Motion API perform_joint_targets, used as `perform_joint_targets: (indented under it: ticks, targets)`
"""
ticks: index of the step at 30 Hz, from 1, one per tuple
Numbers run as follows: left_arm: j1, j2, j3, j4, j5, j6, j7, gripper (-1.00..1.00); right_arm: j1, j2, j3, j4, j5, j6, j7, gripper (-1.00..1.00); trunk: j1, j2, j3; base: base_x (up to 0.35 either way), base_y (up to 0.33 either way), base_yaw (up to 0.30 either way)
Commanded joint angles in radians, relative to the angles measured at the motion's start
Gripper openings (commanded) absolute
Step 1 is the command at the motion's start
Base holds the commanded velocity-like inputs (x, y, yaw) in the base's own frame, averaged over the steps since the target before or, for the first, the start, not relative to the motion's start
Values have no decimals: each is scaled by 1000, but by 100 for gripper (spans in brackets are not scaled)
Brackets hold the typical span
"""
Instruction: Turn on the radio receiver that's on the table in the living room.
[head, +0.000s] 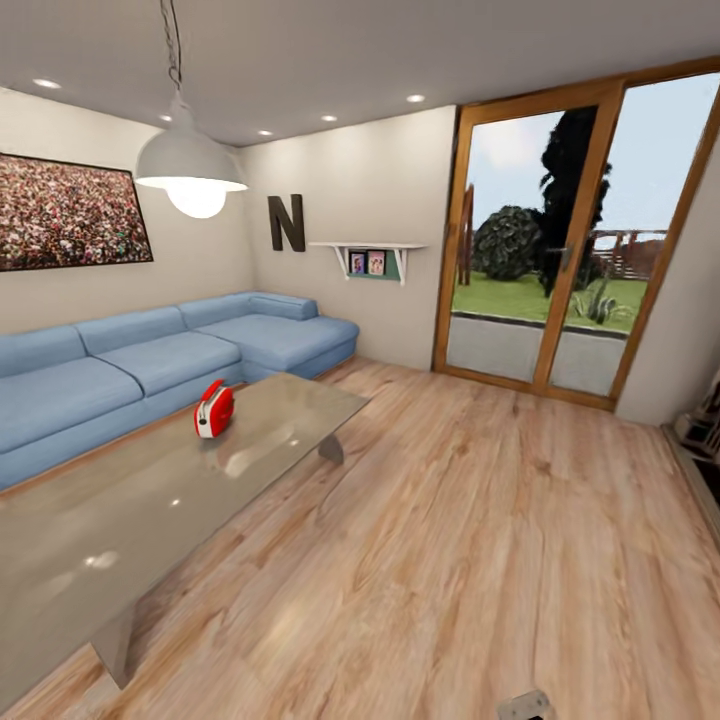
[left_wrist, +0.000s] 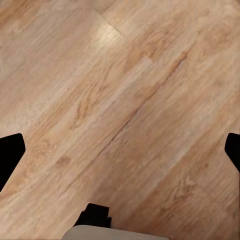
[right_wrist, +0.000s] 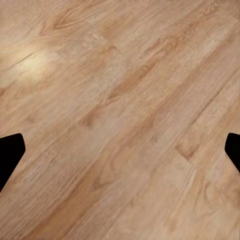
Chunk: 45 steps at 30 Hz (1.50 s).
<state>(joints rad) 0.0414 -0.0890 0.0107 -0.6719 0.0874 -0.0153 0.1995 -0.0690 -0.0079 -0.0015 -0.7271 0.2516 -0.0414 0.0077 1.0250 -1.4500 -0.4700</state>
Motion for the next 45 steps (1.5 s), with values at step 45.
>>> perform_joint_targets:
  ticks: [45]
  targets:
    - [0, 0, 14, 0, -1, 2, 0, 100, 0, 0, 2, 3, 0, 0, 0, 100, 0, 0, 0, 287, -216, 266]
